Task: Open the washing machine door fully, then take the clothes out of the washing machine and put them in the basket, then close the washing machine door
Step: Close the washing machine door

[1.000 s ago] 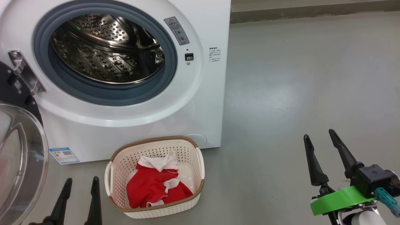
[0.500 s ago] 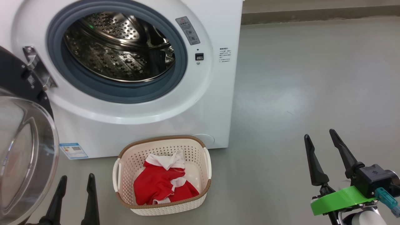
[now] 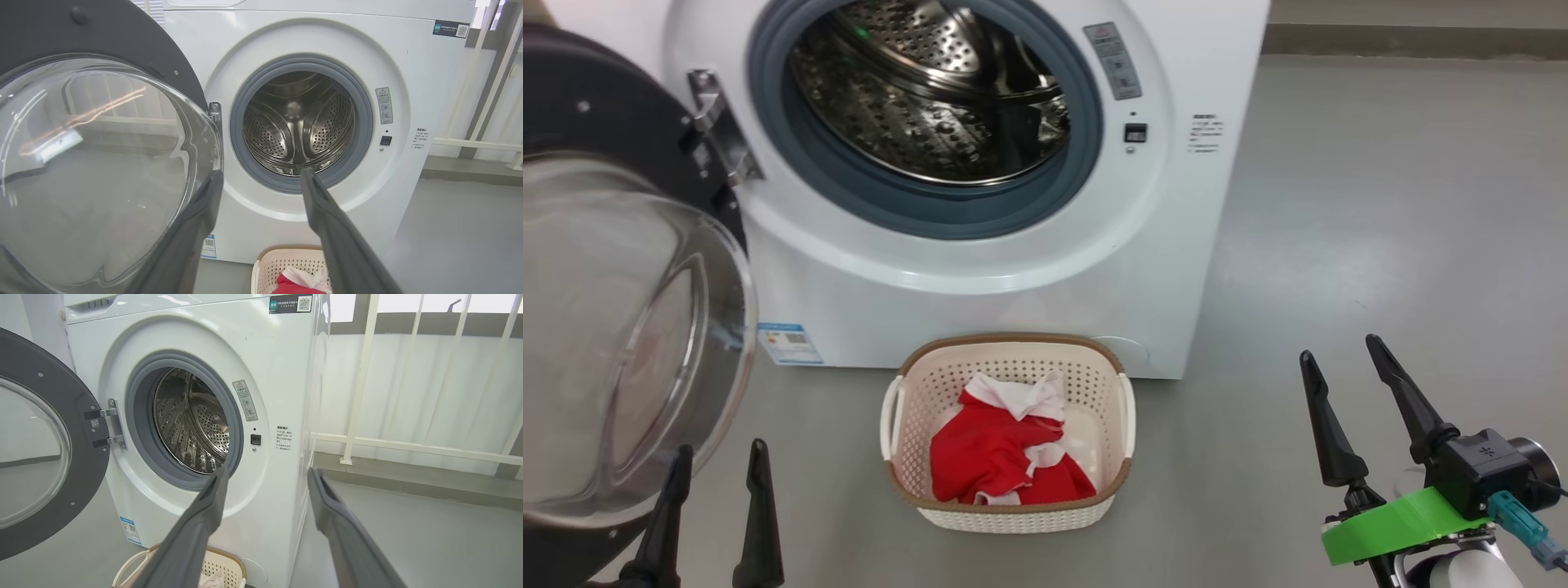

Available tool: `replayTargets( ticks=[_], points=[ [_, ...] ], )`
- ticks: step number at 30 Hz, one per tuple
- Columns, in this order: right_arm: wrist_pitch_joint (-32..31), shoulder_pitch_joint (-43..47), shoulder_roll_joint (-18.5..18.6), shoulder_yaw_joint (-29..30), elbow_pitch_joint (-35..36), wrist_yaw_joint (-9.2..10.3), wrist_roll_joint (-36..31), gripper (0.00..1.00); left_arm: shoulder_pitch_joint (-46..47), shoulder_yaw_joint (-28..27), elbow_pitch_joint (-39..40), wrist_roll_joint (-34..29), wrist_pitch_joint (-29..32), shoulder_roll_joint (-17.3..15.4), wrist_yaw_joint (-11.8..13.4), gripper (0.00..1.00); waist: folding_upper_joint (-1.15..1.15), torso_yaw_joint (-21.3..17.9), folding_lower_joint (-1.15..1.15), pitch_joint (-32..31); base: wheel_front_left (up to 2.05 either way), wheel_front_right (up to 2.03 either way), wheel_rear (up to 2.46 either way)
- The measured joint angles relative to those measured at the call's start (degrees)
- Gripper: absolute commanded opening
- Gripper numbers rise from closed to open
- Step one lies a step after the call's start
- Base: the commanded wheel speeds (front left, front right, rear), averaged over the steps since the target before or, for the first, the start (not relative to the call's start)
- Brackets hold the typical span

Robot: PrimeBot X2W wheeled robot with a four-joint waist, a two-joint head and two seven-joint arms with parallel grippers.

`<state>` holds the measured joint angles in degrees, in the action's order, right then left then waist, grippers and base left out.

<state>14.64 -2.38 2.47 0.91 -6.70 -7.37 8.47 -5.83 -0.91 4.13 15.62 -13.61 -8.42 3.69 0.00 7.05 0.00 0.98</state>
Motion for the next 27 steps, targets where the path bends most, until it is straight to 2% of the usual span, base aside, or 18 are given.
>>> replayTargets(
  ticks=[17, 27],
  points=[
    [-0.01, -0.25, 0.02, -1.63, 0.35, 0.00, -1.11, 1.00, -0.08, -0.08, 1.33, -0.63, 1.16, -0.05, 2.93, 1.00, 0.00, 11.94, 0.00, -0.46, 0.00, 0.00, 0.00],
    [0.00, -0.49, 0.02, -3.22, 0.70, 0.00, -0.98, 1.00, -0.42, -0.08, 2.49, -0.63, 1.48, -0.05, 3.63, 1.00, 0.00, 18.17, 0.00, -1.16, 0.00, 0.00, 0.00]
  ],
)
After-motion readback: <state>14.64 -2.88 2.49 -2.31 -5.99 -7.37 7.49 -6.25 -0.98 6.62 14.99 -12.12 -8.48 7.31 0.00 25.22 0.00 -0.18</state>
